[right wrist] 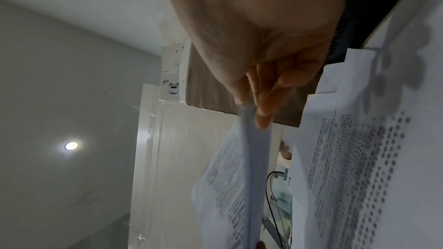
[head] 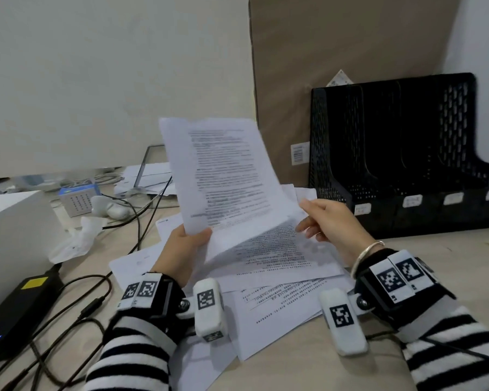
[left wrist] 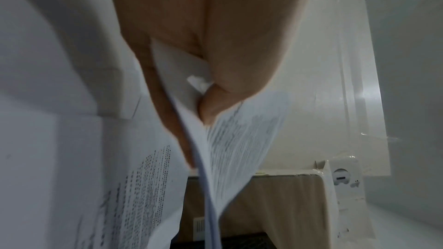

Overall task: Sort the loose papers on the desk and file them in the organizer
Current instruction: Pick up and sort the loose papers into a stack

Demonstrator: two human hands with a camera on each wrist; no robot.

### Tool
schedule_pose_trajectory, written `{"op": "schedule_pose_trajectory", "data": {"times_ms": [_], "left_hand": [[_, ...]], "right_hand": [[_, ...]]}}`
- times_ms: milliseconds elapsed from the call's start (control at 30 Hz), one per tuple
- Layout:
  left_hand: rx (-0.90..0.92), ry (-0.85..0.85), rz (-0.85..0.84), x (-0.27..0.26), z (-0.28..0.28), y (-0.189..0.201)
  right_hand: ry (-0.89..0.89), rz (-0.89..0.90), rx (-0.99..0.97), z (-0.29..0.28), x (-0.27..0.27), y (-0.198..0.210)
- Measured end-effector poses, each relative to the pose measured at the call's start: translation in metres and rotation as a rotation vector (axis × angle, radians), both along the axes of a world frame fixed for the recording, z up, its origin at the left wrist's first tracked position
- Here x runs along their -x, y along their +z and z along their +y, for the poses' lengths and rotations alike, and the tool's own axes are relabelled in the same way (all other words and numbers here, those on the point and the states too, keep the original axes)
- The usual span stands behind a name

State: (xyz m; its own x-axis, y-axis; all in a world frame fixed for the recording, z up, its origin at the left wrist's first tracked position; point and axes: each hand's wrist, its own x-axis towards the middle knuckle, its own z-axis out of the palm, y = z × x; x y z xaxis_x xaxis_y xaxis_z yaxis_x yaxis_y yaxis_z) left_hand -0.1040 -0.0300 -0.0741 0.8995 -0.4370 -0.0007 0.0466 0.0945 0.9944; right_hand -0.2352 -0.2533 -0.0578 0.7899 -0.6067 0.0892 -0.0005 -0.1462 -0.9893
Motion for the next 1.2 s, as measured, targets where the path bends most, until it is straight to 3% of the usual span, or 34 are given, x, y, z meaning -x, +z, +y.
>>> {"op": "schedule_pose_trajectory", "data": {"times_ms": [133, 267, 467, 567, 833, 1000, 1100, 1200], "left_hand": [[-0.099, 0.346, -0.090, -0.025, 0.008, -0.009], [-0.106, 0.504, -0.125, -0.034, 0.009, -0.009], [-0.028, 0.584, -0.067, -0.043, 0.012, -0.014], [0.016, 0.582, -0.057, -0.047, 0.013, -0.019], [0.073, 0.582, -0.021, -0.055, 0.008, -0.023], [0.092, 0.594, -0.024, -0.052, 0.008, -0.017], [0.154, 0.609, -0.024, -0.050, 0.008, -0.013], [0.188, 0.615, -0.040, -0.044, 0.008, -0.008]], "right_hand": [[-0.048, 0.015, -0.109, -0.003, -0.002, 0.005], [0.066, 0.158, 0.047, -0.001, -0.029, 0.022], [0.205, 0.560, 0.662, -0.007, -0.120, 0.040], [0.135, 0.652, 0.935, -0.019, -0.156, 0.044], [0.127, 0.842, 1.173, -0.032, -0.200, 0.031], [0.037, 0.829, 1.173, -0.036, -0.193, 0.029], [-0.150, 0.576, 1.031, -0.044, -0.176, 0.048], [-0.304, 0.212, 0.601, -0.046, -0.146, 0.061]]}}
